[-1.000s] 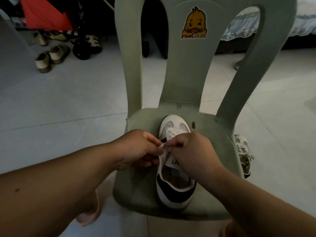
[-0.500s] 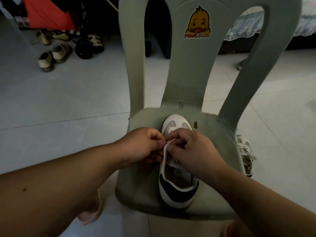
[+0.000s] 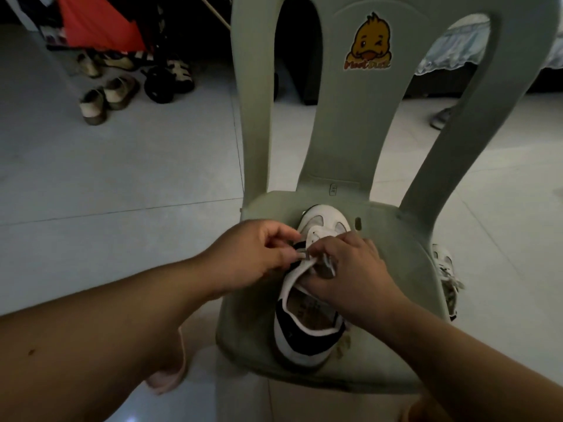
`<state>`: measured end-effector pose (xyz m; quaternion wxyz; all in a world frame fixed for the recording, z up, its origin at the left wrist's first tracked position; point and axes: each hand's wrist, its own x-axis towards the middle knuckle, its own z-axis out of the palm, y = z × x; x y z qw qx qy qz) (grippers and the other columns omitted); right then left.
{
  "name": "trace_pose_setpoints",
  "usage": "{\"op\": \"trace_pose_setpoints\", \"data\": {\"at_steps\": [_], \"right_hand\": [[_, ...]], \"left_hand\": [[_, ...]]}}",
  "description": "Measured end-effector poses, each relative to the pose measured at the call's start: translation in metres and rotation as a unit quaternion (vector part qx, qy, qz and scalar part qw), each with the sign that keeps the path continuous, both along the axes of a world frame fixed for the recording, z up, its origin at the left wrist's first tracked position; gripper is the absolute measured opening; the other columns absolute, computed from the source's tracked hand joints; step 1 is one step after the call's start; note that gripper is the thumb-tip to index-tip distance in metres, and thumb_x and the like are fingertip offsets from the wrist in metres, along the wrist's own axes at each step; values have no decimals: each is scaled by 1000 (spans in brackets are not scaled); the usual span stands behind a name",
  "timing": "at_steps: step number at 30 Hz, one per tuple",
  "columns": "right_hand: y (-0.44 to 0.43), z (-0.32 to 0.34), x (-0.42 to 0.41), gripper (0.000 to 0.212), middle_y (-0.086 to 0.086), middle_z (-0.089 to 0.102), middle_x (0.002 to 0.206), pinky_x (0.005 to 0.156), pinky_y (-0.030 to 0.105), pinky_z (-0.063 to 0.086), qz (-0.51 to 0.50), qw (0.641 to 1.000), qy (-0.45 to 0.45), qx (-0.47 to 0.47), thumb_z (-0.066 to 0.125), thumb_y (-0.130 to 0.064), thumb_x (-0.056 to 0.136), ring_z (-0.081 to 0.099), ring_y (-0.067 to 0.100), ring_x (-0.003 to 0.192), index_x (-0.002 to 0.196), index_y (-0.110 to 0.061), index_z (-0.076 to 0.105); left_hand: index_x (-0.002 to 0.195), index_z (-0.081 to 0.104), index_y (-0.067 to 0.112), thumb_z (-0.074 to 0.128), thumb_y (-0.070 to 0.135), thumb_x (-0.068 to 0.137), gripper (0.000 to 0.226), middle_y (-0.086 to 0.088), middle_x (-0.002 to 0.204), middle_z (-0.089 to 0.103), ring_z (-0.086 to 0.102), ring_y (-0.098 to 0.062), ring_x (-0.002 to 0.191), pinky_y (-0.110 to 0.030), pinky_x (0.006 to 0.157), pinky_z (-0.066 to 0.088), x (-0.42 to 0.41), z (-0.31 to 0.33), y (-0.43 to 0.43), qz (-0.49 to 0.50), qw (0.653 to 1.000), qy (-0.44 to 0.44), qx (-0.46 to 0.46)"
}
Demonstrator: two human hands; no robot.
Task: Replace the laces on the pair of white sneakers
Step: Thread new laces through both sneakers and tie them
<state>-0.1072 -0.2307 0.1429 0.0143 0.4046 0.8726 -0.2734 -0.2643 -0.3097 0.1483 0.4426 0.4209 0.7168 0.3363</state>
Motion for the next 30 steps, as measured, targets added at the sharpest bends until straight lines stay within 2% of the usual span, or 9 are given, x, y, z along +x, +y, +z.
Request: {"op": "trace_pose_setpoints", "data": {"at_steps": [5, 9, 15, 19, 23, 25, 27, 29, 30], "right_hand": [[1, -7, -4, 39, -8, 47, 112, 96, 37, 39, -1, 1000, -10, 19, 60, -53, 80, 39, 17, 110, 115, -37, 55], [-2, -7, -3, 40, -9, 46, 109, 96, 39, 39, -1, 999, -4, 34, 58, -51, 81, 40, 18, 111, 118, -37, 54], [-2, -2, 3, 44, -9, 48, 125, 103, 39, 32, 12, 998, -9, 57, 55, -49, 84, 36, 16, 119, 126, -41, 51], [-4, 2, 5, 51, -10, 44, 130, 109, 42, 26, 27, 998, -31, 51, 53, -57, 81, 33, 16, 124, 130, -44, 45], [-7, -2, 10, 60, -11, 37, 136, 112, 45, 22, 31, 997, -32, 68, 58, -50, 80, 30, 17, 127, 135, -48, 34], [-7, -5, 14, 70, -8, 30, 141, 114, 44, 21, 4, 998, -16, 53, 61, -43, 80, 25, 17, 131, 140, -48, 25], [-6, -9, 19, 82, -5, 26, 144, 114, 40, 23, -52, 998, 19, 16, 65, -38, 78, 23, 19, 133, 145, -44, 18], [-6, -13, 23, 85, -3, 28, 142, 108, 35, 29, -103, 992, 59, -30, 67, -35, 78, 29, 18, 131, 147, -38, 17], [-6, -15, 25, 84, -3, 29, 141, 104, 32, 32, -123, 988, 73, -52, 68, -34, 79, 32, 17, 129, 147, -35, 19]], "left_hand": [[85, 67, 38, 69, 26, 84, 13, 21, 82, 68, 62, 9, 76, -7, 67, 46, 14, -7, 7, -37, 996, 64, 43], [79, 61, 32, 59, 24, 91, 15, 14, 77, 64, 57, 6, 71, -8, 62, 42, 20, -12, 11, -12, 992, 99, 76], [84, 54, 25, 40, 16, 99, 22, 10, 78, 67, 62, -6, 80, -23, 73, 47, 14, 12, 8, 136, 982, -15, 131], [82, 55, 21, 36, 13, 101, 28, 5, 68, 63, 64, -14, 75, -32, 72, 52, -28, 35, 6, 333, 889, -216, 228], [75, 47, 22, 33, 14, 102, 31, 7, 57, 53, 53, -6, 48, -18, 51, 46, -79, 46, -2, 432, 784, -329, 301], [74, 44, 23, 32, 14, 100, 30, 8, 54, 48, 40, -4, 40, -15, 41, 34, -92, 41, -5, 423, 805, -326, 260], [73, 48, 21, 37, 12, 97, 29, 4, 59, 46, 33, -5, 37, -14, 37, 25, -89, 33, -7, 362, 882, -249, 170], [78, 58, 19, 46, 12, 96, 22, 1, 67, 52, 37, -8, 43, -17, 39, 26, -70, 26, -8, 242, 964, -79, 74], [84, 62, 20, 51, 14, 95, 16, 2, 72, 57, 43, -7, 50, -19, 43, 31, -57, 23, -8, 162, 986, 22, 36]]}}
